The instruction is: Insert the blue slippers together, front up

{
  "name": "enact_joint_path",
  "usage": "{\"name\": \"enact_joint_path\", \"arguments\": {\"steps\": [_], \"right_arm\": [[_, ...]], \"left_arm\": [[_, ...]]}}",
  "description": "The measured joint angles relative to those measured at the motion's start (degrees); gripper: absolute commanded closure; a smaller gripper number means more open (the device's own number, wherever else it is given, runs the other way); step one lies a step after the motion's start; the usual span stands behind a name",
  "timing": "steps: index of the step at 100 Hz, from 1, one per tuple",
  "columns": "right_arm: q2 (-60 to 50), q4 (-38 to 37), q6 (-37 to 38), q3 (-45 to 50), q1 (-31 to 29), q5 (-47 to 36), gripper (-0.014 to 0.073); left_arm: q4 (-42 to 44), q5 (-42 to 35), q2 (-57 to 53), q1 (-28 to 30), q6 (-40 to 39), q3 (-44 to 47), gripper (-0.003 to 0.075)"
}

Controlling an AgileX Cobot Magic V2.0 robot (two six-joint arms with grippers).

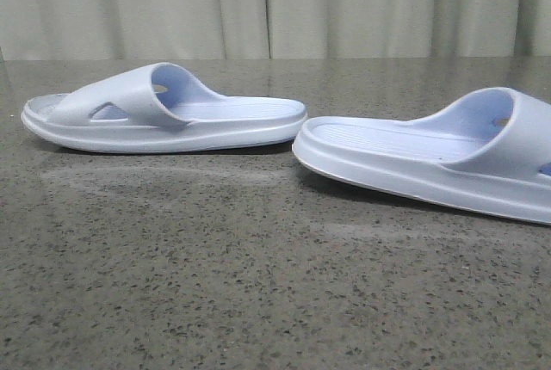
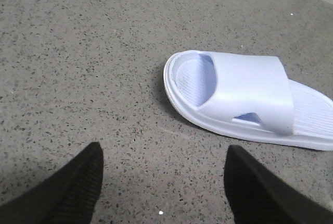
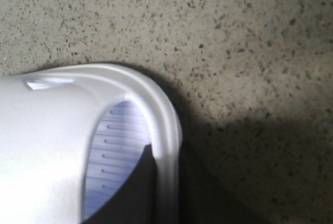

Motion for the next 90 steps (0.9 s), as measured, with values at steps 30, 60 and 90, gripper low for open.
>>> {"name": "enact_joint_path", "arguments": {"steps": [30,60,90], "right_arm": [[0.1,0.5,-0.2,0.0,-0.1,0.0,0.0701],[0.1,1.1,-0.2,0.0,-0.1,0.0,0.0701],[0.1,1.2,-0.3,0.0,-0.1,0.0,0.0701]], "left_arm": [[-6.2,-3.6,10.4,0.0,0.0,-2.0,0.0285],[-25.9,-4.7,22.4,0.0,15.5,-5.9,0.0297],[-57.0,5.3,34.5,8.8,43.2,-9.8,0.0297]]}}
